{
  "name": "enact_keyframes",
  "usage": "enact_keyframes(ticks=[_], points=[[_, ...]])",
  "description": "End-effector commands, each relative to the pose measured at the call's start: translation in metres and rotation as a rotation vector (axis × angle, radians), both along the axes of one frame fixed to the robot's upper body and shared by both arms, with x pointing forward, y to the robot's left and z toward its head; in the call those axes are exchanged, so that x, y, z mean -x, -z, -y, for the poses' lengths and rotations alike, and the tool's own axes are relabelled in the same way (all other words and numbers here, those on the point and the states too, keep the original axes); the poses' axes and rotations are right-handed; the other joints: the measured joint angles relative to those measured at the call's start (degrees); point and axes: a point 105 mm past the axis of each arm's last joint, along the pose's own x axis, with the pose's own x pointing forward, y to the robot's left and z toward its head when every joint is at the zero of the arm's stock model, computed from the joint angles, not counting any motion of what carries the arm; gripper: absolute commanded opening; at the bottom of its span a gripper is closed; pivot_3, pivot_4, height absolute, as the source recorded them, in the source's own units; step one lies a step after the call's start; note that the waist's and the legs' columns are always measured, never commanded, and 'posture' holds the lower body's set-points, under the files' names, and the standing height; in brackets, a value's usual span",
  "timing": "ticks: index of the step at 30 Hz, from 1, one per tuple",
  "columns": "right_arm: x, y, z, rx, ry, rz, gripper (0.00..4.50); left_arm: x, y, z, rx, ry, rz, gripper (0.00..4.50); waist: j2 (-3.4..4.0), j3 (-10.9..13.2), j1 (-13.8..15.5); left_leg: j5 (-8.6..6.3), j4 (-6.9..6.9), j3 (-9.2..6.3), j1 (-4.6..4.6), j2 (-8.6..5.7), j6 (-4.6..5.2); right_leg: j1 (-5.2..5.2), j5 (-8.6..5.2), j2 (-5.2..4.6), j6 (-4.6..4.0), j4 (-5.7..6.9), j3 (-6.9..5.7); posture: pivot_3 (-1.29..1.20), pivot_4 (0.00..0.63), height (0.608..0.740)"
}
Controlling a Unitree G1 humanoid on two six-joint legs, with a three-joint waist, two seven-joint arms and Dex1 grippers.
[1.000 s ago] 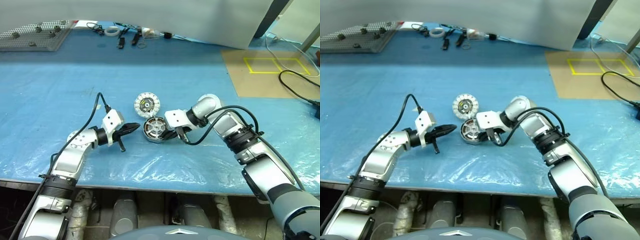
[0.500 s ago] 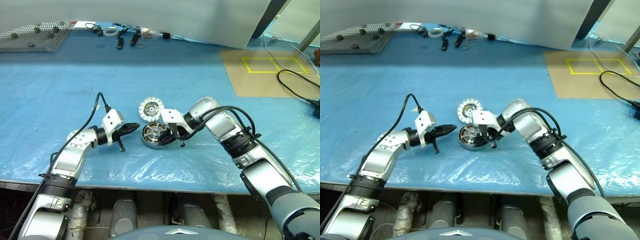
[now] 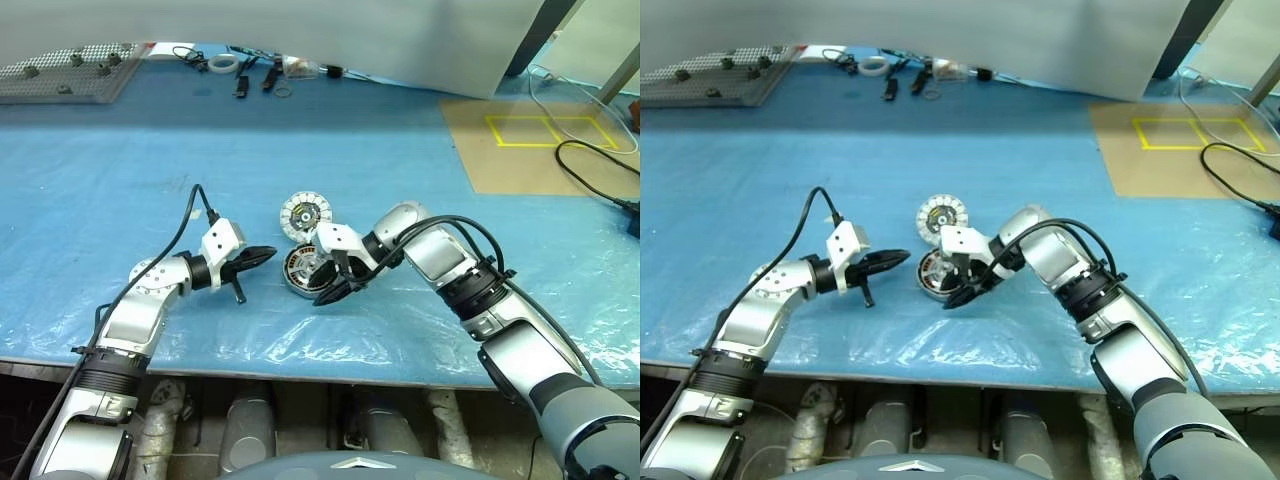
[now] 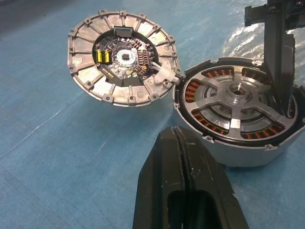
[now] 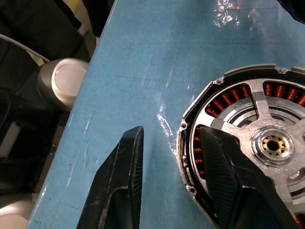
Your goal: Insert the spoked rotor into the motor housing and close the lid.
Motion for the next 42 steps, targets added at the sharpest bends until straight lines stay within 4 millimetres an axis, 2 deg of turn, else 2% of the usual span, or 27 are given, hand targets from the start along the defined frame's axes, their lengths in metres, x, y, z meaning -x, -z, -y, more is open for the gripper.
enact_keyframes(ticks=[1, 9, 13, 17, 18, 21, 24, 25, 30, 32, 37, 42], points=[[-0.003, -0.026, -0.006, -0.053, -0.034, 0.057, 1.89, -0.002, -0.014, -0.001, 0.003, 0.009, 0.052, 0.0, 0.0, 0.0, 0.0, 0.0, 0.0, 0.0, 0.0, 0.0, 0.0, 0.0, 0.0, 0.0, 0.0, 0.0, 0.0, 0.0, 0.15, 0.74], [0.0, -0.069, -0.009, -0.176, -0.072, 0.094, 1.89, -0.005, -0.014, -0.004, 0.002, 0.002, 0.048, 0.0, 0.0, 0.0, 0.0, 0.0, -0.01, 0.0, -0.04, 0.0, 0.0, -0.02, 0.0, 0.0, 0.0, -0.01, 0.0, 0.0, 0.15, 0.74], [-0.002, -0.079, -0.003, -0.211, -0.058, 0.129, 1.89, -0.009, -0.015, -0.006, -0.003, -0.014, 0.06, 0.0, 0.0, 0.0, 0.1, 0.0, -0.01, 0.0, -0.05, 0.0, 0.0, -0.01, 0.0, 0.0, 0.01, -0.01, -0.01, 0.0, 0.15, 0.74], [-0.012, -0.09, 0.012, -0.31, 0.089, 0.132, 1.89, -0.02, -0.016, -0.014, 0.005, -0.076, 0.076, 0.0, 0.0, 0.0, 0.2, 0.0, 0.0, 0.0, -0.04, -0.01, 0.0, -0.01, 0.01, 0.0, 0.01, -0.01, -0.01, 0.0, 0.15, 0.74], [-0.017, -0.09, 0.018, -0.321, 0.128, 0.155, 1.89, -0.022, -0.016, -0.015, 0.007, -0.08, 0.077, 0.0, 0.0, 0.0, 0.3, 0.0, 0.0, -0.01, -0.04, -0.01, 0.0, 0.0, 0.01, 0.0, 0.01, 0.0, -0.01, 0.0, 0.15, 0.74], [-0.026, -0.089, 0.037, -0.385, 0.274, 0.153, 1.27, -0.028, -0.016, -0.019, 0.022, -0.098, 0.069, 0.0, -0.01, 0.0, 0.4, 0.01, 0.01, -0.01, -0.04, -0.03, -0.01, 0.02, 0.01, -0.01, 0.02, -0.03, 0.0, 0.0, 0.15, 0.74], [-0.025, -0.08, 0.055, -0.416, 0.383, 0.129, 0.25, -0.037, -0.015, -0.023, 0.038, -0.132, 0.064, 0.0, -0.01, 0.0, 0.8, 0.01, 0.0, 0.0, -0.05, -0.03, -0.01, 0.0, 0.01, 0.0, 0.02, -0.04, 0.0, 0.0, 0.15, 0.74], [-0.023, -0.077, 0.059, -0.421, 0.409, 0.117, 0.05, -0.04, -0.015, -0.024, 0.038, -0.134, 0.062, 0.0, -0.01, 0.0, 1.0, 0.01, -0.01, -0.01, -0.05, -0.04, -0.01, 0.0, 0.02, 0.0, 0.04, -0.03, -0.01, 0.0, 0.15, 0.74], [-0.018, -0.066, 0.077, -0.441, 0.532, 0.085, 0.05, -0.063, -0.018, -0.029, 0.048, -0.202, 0.088, 0.0, 0.0, 0.0, 1.4, 0.01, -0.03, 0.0, -0.04, -0.03, -0.01, -0.02, 0.1, 0.0, 0.17, -0.02, -0.01, 0.0, 0.15, 0.74], [-0.019, -0.063, 0.082, -0.444, 0.573, 0.09, 0.05, -0.071, -0.02, -0.023, 0.057, -0.193, 0.081, 0.0, 0.0, 0.0, 1.6, 0.01, -0.02, -0.01, -0.04, -0.04, -0.01, -0.01, 0.1, -0.01, 0.17, -0.03, -0.01, 0.0, 0.15, 0.74], [-0.014, -0.063, 0.08, -0.467, 0.597, 0.078, 0.05, -0.079, -0.02, -0.015, 0.056, -0.144, 0.058, 0.0, 0.0, 0.0, 1.6, 0.03, 0.0, -0.01, -0.04, -0.07, -0.05, 0.02, 0.12, -0.02, 0.21, -0.08, 0.01, 0.0, 0.15, 0.74], [-0.009, -0.06, 0.079, -0.463, 0.613, 0.07, 0.05, -0.089, -0.004, -0.033, 0.014, -0.23, -0.015, 0.0, 0.0, 0.0, 1.6, 0.1, -0.08, -0.02, -0.04, -0.07, -0.18, 0.0, 0.17, -0.01, 0.29, -0.07, -0.02, 0.0, 0.15, 0.74]])
